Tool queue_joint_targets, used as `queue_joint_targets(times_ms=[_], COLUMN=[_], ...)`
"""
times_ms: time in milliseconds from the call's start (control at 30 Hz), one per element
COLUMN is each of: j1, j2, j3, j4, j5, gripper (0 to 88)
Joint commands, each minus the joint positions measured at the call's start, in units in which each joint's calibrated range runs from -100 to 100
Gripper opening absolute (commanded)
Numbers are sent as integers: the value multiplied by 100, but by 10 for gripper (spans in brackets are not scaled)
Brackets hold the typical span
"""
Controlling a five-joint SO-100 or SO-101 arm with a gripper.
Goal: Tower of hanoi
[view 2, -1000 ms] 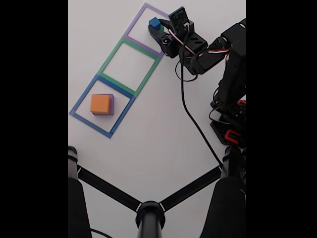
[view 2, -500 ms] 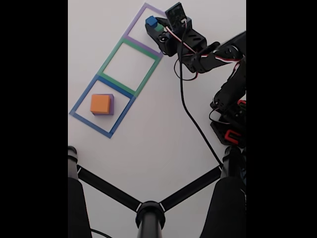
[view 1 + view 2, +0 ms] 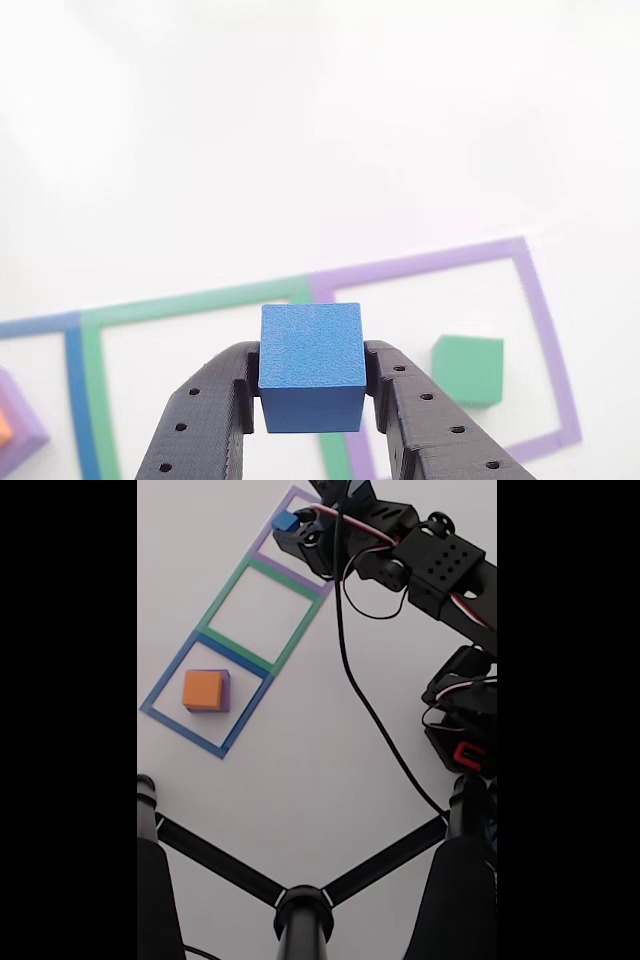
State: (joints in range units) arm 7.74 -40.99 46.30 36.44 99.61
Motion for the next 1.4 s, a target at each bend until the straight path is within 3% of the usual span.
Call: queue_joint_targets(times_ms=[0,200,533,733,867,1000,1367], j1=[-411,-732,-1098,-1174,-1166,-1143,-1151], j2=[-436,-268,108,36,-148,-597,-1094], j3=[-2009,-4053,-5834,-5334,-4562,-3090,881], j4=[2576,4802,6332,6267,5935,4851,513], j5=[-16,-714,-1468,-1027,-567,-16,39], gripper=[11,9,9,11,11,11,14])
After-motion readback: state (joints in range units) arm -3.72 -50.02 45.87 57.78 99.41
